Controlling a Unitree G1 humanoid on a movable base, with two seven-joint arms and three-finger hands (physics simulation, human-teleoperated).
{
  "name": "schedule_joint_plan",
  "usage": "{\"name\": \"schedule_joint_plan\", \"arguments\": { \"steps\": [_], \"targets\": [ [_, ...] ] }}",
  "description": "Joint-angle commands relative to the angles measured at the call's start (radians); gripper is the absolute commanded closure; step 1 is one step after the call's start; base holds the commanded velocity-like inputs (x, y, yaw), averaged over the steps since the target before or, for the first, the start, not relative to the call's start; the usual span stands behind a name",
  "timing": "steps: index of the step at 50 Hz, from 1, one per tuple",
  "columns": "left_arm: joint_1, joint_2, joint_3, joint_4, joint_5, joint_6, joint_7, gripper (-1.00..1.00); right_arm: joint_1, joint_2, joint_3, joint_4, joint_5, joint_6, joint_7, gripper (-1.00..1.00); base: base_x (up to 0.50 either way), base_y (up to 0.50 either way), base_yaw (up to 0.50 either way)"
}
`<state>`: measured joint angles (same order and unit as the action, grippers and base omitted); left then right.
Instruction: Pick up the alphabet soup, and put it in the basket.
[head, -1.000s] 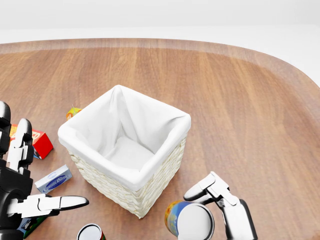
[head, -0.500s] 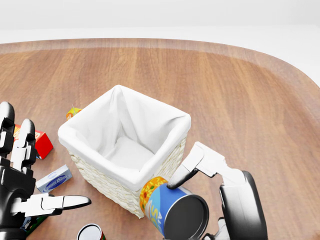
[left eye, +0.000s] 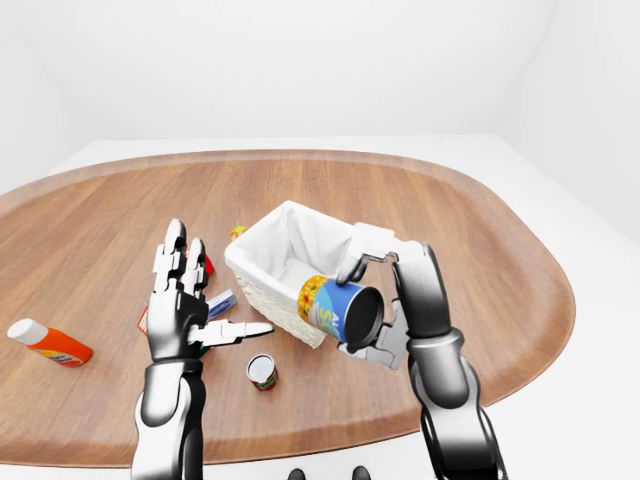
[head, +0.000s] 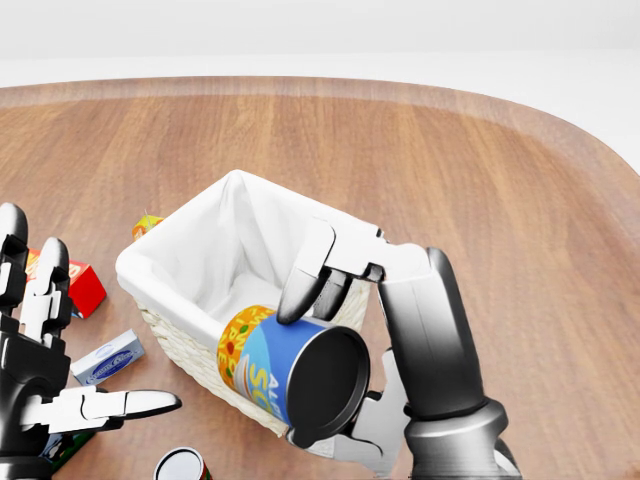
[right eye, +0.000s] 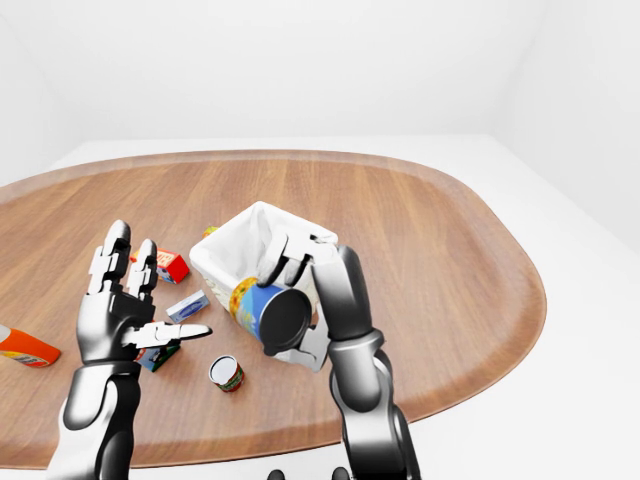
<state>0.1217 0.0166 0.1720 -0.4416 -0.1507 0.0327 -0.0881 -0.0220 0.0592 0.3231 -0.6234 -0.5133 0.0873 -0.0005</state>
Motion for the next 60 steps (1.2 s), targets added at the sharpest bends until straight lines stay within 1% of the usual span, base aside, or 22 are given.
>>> {"name": "schedule_joint_plan", "arguments": {
  "steps": [1, 3, 10, 14, 16, 17, 19, 20, 23, 26, 27, 32, 34, 37, 38, 39, 40, 41, 45, 49, 56, 60],
  "targets": [
    [-0.001, 0.0, 0.002, 0.001, -0.001, 0.0, -0.001, -1.0, -0.15, 0.071, 0.004, 0.103, -0.086, 0.0, 0.002, 1.0, 0.0, 0.0, 0.0],
    [0.0, 0.0, 0.003, 0.001, -0.002, -0.001, -0.001, -1.0, -0.188, 0.086, -0.01, 0.147, -0.097, 0.0, 0.007, 1.0, 0.0, 0.0, 0.0],
    [-0.003, 0.002, 0.006, 0.005, -0.005, -0.001, -0.002, -1.0, -0.282, 0.136, -0.009, 0.184, -0.173, 0.0, 0.046, 1.0, 0.0, 0.0, 0.0],
    [-0.002, 0.001, 0.004, 0.003, -0.005, 0.001, -0.002, -1.0, -0.368, 0.152, -0.046, 0.28, -0.183, 0.0, 0.045, 1.0, 0.0, 0.0, 0.0],
    [-0.004, 0.002, 0.006, 0.006, -0.005, -0.001, -0.002, -1.0, -0.402, 0.149, -0.066, 0.33, -0.187, 0.0, 0.037, 1.0, 0.0, 0.0, 0.0],
    [-0.006, 0.003, 0.007, 0.008, -0.006, 0.0, -0.002, -1.0, -0.448, 0.145, -0.098, 0.386, -0.17, 0.0, 0.024, 1.0, 0.0, 0.0, 0.0],
    [-0.008, 0.003, 0.009, 0.01, -0.009, 0.002, -0.002, -1.0, -0.498, 0.133, -0.124, 0.457, -0.161, 0.0, 0.004, 1.0, 0.0, 0.0, 0.0],
    [-0.011, 0.004, 0.009, 0.017, -0.008, -0.002, -0.001, -1.0, -0.534, 0.124, -0.142, 0.526, -0.152, 0.0, -0.015, 1.0, 0.0, 0.0, 0.0],
    [-0.014, 0.005, 0.008, 0.025, -0.007, -0.008, -0.001, -1.0, -0.582, 0.113, -0.157, 0.61, -0.147, 0.0, -0.041, 1.0, 0.0, 0.0, 0.0],
    [-0.013, 0.005, 0.008, 0.023, -0.008, -0.006, -0.001, -1.0, -0.626, 0.105, -0.174, 0.674, -0.137, 0.0, -0.061, 1.0, 0.0, 0.0, 0.0],
    [-0.014, 0.006, 0.01, 0.022, -0.012, -0.003, -0.001, -1.0, -0.662, 0.1, -0.186, 0.725, -0.13, 0.0, -0.074, 1.0, 0.0, 0.0, 0.0],
    [-0.013, 0.006, 0.011, 0.022, -0.011, -0.005, -0.002, -1.0, -0.717, 0.087, -0.198, 0.807, -0.123, -0.01, -0.099, 1.0, 0.0, 0.0, 0.0],
    [-0.014, 0.007, 0.011, 0.023, -0.012, -0.005, -0.002, -1.0, -0.785, 0.072, -0.216, 0.929, -0.111, -0.036, -0.135, 1.0, 0.0, 0.0, 0.0],
    [-0.015, 0.007, 0.012, 0.023, -0.013, -0.004, -0.003, -1.0, -0.812, 0.065, -0.218, 0.988, -0.111, -0.051, -0.152, 1.0, 0.0, 0.0, 0.0],
    [-0.012, 0.007, 0.013, 0.018, -0.014, -0.001, -0.002, -1.0, -0.853, 0.052, -0.231, 1.09, -0.104, -0.083, -0.181, 1.0, 0.0, 0.0, 0.0],
    [-0.013, 0.007, 0.014, 0.02, -0.015, -0.001, -0.003, -1.0, -0.867, 0.047, -0.235, 1.126, -0.1, -0.098, -0.193, 1.0, 0.0, 0.0, 0.0],
    [-0.013, 0.007, 0.015, 0.02, -0.015, -0.002, -0.003, -1.0, -0.869, 0.046, -0.235, 1.13, -0.099, -0.099, -0.194, 1.0, 0.0, 0.0, 0.0],
    [-0.013, 0.007, 0.014, 0.022, -0.015, -0.003, -0.003, -1.0, -0.896, 0.038, -0.242, 1.198, -0.093, -0.12, -0.214, 1.0, 0.0, 0.0, 0.0],
    [-0.014, 0.007, 0.014, 0.023, -0.014, -0.003, -0.002, -1.0, -0.944, 0.027, -0.246, 1.337, -0.095, -0.168, -0.253, 1.0, 0.0, 0.0, 0.0],
    [-0.014, 0.006, 0.012, 0.027, -0.012, -0.007, -0.003, -1.0, -0.979, 0.022, -0.25, 1.426, -0.095, -0.175, -0.273, 1.0, 0.0, 0.0, 0.0],
    [-0.014, 0.008, 0.017, 0.022, -0.016, -0.003, -0.003, -1.0, -1.042, 0.018, -0.25, 1.582, -0.117, -0.175, -0.323, 1.0, 0.0, 0.0, 0.0],
    [-0.017, 0.008, 0.017, 0.028, -0.015, -0.006, -0.002, -1.0, -1.053, 0.02, -0.236, 1.64, -0.162, -0.175, -0.354, 1.0, 0.0, 0.0, 0.0]
  ]
}}
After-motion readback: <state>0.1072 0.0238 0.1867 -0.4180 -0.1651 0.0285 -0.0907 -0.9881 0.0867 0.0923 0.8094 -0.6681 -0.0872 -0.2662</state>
